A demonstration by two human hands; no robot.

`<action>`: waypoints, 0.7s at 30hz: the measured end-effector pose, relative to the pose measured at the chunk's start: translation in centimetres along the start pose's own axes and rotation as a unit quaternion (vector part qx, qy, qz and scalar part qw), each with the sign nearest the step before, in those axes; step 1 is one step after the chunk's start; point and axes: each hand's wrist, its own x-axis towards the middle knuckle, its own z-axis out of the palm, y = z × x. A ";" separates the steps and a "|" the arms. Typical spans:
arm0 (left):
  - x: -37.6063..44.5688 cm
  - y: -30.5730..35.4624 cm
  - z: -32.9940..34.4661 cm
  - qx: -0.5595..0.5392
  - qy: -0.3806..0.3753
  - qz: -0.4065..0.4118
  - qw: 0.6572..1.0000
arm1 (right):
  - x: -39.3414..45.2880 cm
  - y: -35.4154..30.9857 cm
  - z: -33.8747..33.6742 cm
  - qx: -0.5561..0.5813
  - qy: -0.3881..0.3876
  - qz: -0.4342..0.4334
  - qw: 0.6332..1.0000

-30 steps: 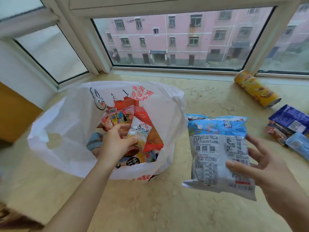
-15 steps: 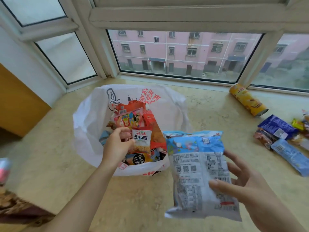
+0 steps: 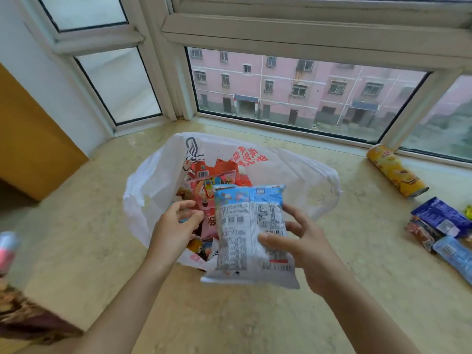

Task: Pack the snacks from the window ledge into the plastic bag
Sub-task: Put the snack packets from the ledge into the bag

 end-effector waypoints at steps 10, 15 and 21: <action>0.7 -0.2 0.2 0.084 -0.036 0.070 0.993 | 7.8 1.7 5.2 -0.006 0.048 -0.051 0.998; 1.5 -1.4 1.7 0.098 -0.070 0.069 0.990 | 8.7 3.2 4.3 -0.048 0.013 -0.041 0.998; 1.1 -0.5 4.9 0.113 -0.081 0.122 0.983 | 7.3 2.6 -0.1 -0.079 0.022 -0.092 0.992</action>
